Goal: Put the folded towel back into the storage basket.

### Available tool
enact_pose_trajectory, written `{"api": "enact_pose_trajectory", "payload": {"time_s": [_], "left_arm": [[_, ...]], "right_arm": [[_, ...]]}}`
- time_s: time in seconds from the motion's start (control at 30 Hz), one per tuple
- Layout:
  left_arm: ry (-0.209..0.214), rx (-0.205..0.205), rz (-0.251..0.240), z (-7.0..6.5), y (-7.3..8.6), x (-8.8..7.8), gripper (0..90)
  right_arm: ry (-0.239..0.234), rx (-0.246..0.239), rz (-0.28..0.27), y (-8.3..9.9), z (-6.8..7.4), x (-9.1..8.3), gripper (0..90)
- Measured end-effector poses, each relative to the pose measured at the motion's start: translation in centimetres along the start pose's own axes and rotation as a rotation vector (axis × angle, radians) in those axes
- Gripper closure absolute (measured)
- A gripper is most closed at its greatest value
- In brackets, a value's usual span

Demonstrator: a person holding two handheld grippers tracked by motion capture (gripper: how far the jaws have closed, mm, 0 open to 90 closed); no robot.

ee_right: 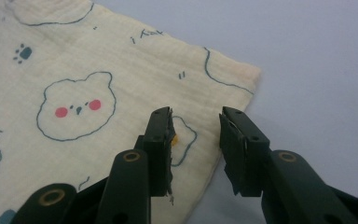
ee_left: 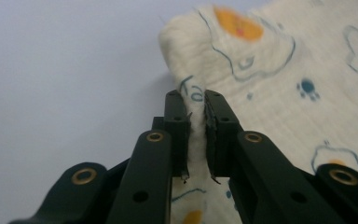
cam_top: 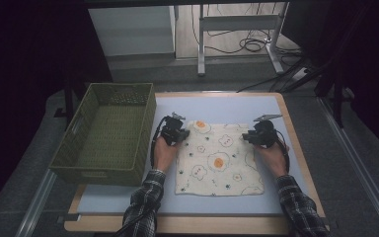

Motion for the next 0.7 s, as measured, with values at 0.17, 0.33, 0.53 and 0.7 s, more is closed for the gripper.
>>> {"api": "enact_pose_trajectory", "payload": {"time_s": [0.17,0.33,0.53,0.7], "left_arm": [[-0.156,-0.024,-0.076,1.2,-3.0,-3.3,46.5],[-0.163,-0.031,-0.008,2.4,-3.9,-3.1,42.4],[-0.126,-0.058,0.024,3.1,-2.9,-1.3,55.0],[-0.109,-0.079,0.043,3.4,-2.3,0.1,61.4]], "right_arm": [[0.004,-0.008,0.001,-0.3,-0.1,-0.4,64.1],[0.005,0.000,-0.008,-0.6,-0.4,-0.7,63.8],[0.011,0.001,-0.015,-1.2,-0.7,-0.2,63.9],[0.013,0.014,-0.019,-2.0,-1.0,0.5,68.1]]}}
Point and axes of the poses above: each handheld gripper's, and its own axes: x roughly forward along the jaws, y roughly out of its underside, z roughly to its left, the point moved 1 cm from there along x, roughly forward along the jaws, and after that the axes turned 6 degrees about x, right-handed, at the moved point
